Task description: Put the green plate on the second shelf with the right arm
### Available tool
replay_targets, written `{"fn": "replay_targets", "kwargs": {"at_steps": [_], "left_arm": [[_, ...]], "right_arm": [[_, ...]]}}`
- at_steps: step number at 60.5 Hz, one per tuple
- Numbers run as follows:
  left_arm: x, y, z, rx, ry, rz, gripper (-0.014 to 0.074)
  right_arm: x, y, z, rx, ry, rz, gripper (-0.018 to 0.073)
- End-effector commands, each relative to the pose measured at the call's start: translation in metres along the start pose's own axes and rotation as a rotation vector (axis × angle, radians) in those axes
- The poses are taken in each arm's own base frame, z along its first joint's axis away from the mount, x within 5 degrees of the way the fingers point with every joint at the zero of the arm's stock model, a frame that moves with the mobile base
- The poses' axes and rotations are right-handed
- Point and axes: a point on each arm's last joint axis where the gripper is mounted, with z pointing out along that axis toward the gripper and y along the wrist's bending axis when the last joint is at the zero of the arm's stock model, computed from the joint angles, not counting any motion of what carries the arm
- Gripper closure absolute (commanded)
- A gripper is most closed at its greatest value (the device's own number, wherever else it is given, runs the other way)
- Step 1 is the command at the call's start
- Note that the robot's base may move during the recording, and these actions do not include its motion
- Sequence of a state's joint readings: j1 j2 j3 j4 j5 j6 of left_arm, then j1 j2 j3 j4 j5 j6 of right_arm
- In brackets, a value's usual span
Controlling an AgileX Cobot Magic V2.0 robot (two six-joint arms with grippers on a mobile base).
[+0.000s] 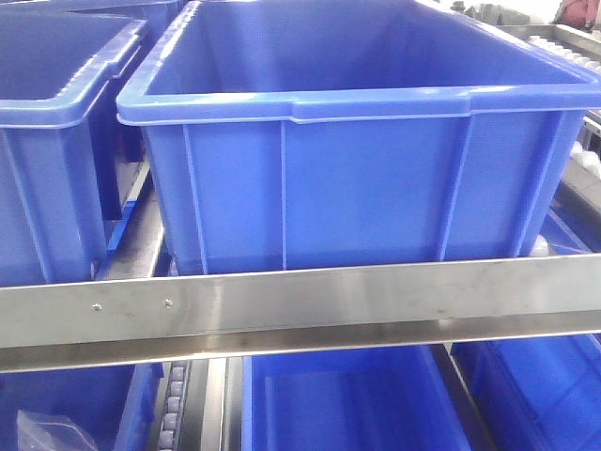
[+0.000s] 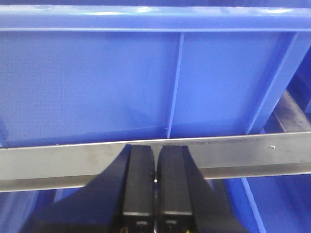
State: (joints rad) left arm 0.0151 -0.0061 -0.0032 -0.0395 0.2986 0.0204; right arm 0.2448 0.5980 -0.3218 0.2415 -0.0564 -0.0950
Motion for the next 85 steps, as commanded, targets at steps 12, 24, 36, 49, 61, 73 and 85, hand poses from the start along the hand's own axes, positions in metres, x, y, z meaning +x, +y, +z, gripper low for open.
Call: {"fn": "replay_targets", "kwargs": {"at_steps": [12, 24, 36, 49, 61, 73, 85], "left_arm": [[0.005, 0.000, 0.002, -0.003, -0.061, -0.001, 0.0472], [0.005, 0.000, 0.002, -0.003, -0.061, -0.001, 0.0472], [0.005, 0.000, 0.002, -0.003, -0.061, -0.001, 0.0472], [0.005, 0.000, 0.002, -0.003, -0.061, -0.001, 0.0472], [0.005, 0.000, 0.002, -0.003, -0.061, -0.001, 0.0472], [0.005, 0.000, 0.002, -0.003, -0.061, -0.001, 0.0472], [0.005, 0.000, 0.002, -0.003, -0.061, -0.001, 0.0472]], "right_arm": [[-0.014, 0.000, -0.013, 0.003, -0.140, -0.021, 0.0504], [0.015, -0.009, -0.044, 0.042, -0.200, -0.022, 0.0504], [0.047, -0.015, -0.066, 0.088, -0.298, -0.024, 0.0504], [0.071, -0.019, -0.066, 0.106, -0.304, -0.015, 0.0504], [0.073, -0.019, -0.066, 0.103, -0.277, -0.012, 0.0504], [0.073, -0.019, -0.065, 0.104, -0.276, -0.012, 0.0504], [0.074, -0.019, -0.065, 0.106, -0.265, -0.067, 0.0504]]}}
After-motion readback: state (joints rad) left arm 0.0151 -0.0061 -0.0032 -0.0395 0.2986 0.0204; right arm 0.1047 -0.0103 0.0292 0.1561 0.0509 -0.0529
